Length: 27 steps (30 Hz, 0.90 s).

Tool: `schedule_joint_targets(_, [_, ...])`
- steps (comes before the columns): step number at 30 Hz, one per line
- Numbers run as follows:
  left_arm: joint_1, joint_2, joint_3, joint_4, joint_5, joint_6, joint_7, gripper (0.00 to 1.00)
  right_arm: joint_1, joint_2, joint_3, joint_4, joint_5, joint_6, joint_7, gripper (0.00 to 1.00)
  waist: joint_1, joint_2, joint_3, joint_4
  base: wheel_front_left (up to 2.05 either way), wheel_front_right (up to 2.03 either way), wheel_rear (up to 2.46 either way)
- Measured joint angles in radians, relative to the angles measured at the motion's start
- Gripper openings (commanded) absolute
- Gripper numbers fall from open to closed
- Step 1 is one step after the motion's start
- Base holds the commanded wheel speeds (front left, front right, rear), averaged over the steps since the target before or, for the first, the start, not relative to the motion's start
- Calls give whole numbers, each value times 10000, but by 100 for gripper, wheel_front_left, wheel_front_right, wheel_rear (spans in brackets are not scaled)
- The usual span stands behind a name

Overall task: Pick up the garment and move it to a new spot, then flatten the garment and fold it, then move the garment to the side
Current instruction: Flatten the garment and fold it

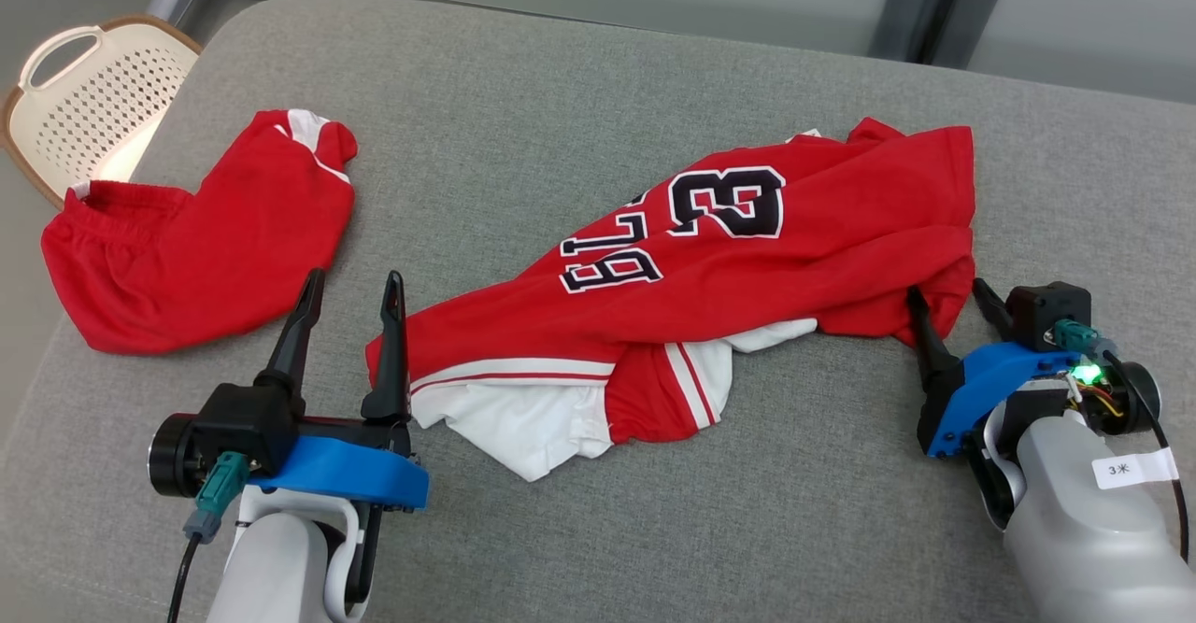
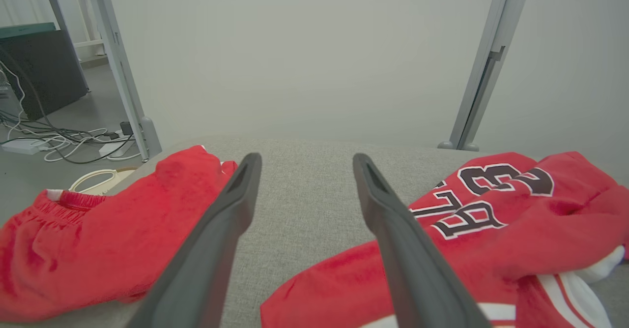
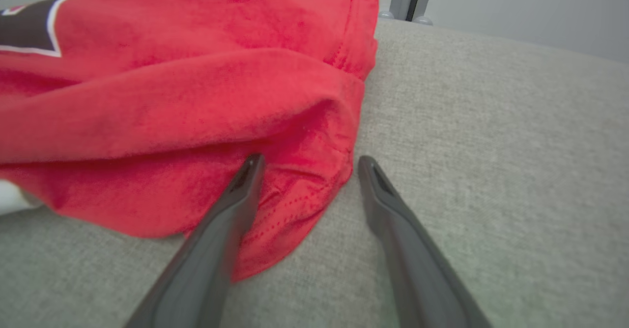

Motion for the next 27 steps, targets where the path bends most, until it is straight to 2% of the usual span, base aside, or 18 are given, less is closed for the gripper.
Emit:
schedule_joint_targets(1, [-1, -6, -8, 25, 0, -2, 0, 100, -36, 12, 54, 102, 71, 0, -6, 100, 0, 0, -20, 23, 0, 0, 0])
schedule_joint_targets(2, [-1, -8, -12, 33, 0, -2, 0, 100, -59, 23, 98, 115, 182, 0, -6, 64, -1, 0, -35, 35, 0, 0, 0])
schedule_joint_targets(3, [-1, -10, -6, 44, 0, -2, 0, 100, -69, 31, 169, 109, 247, 0, -4, 9, -1, 0, -48, 39, 0, 0, 0])
schedule_joint_targets(4, [-1, -12, 4, 54, 0, -2, 0, 100, -69, 40, 228, 96, 303, 0, -4, 0, -1, 0, -61, 30, 0, 0, 0])
schedule_joint_targets(7, [3, -19, 50, 77, 15, -4, 0, 100, -40, 75, 357, -305, 533, 0, -2, 0, -1, 0, -129, -38, 0, 0, 0])
schedule_joint_targets(11, [30, -36, 111, 119, 59, -6, -2, 100, 356, 8, 357, -1547, 596, 0, -4, 0, -1, 0, -246, -239, 0, 0, 0])
schedule_joint_targets(27, [765, -46, 508, 232, 157, -19, 0, 100, 4489, 161, 844, -6075, 727, 0, 0, 0, -2, 0, -1281, -1837, 0, 0, 0])
